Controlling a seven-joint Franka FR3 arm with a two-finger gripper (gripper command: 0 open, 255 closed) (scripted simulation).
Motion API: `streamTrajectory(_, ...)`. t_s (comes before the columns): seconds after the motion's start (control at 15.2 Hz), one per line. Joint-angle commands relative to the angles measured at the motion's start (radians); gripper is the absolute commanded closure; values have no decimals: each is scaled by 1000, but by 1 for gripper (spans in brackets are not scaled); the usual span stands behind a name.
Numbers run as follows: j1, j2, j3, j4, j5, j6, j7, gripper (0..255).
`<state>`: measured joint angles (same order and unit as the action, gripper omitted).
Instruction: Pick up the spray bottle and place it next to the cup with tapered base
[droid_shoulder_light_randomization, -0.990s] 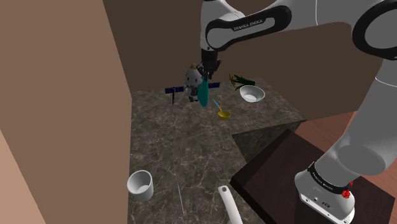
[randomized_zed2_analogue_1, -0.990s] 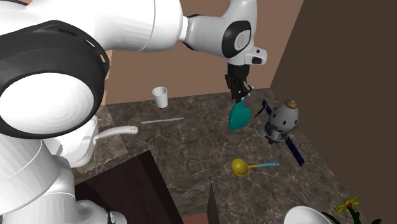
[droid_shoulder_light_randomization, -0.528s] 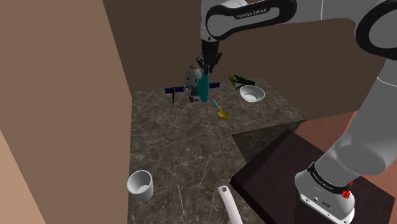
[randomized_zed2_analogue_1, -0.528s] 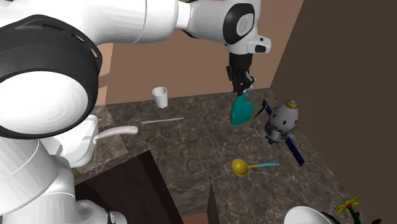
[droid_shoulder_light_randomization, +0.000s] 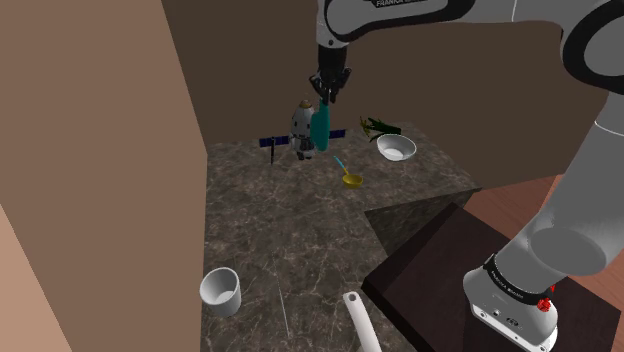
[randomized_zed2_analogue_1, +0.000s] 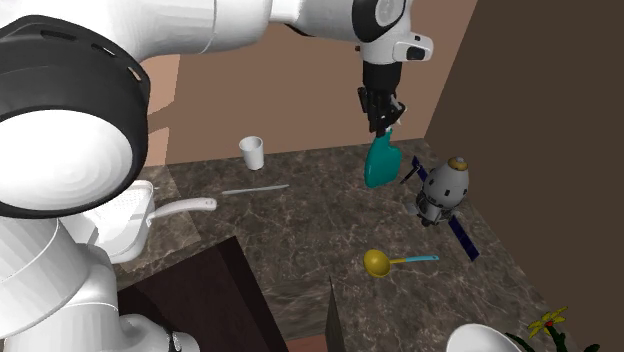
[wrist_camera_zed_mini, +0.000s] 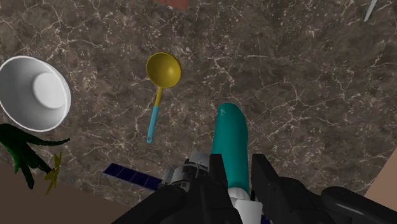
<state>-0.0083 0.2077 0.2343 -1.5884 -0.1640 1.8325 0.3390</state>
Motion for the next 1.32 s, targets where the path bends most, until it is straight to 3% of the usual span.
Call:
streamTrajectory(0.0, 1, 1, 1, 29, 1, -28, -3, 255)
streamTrajectory(0.99, 15, 37, 4, 278, -5, -241, -22, 255)
streamTrajectory(1.25, 65, 18, 34, 212, -10, -205, 66, 255)
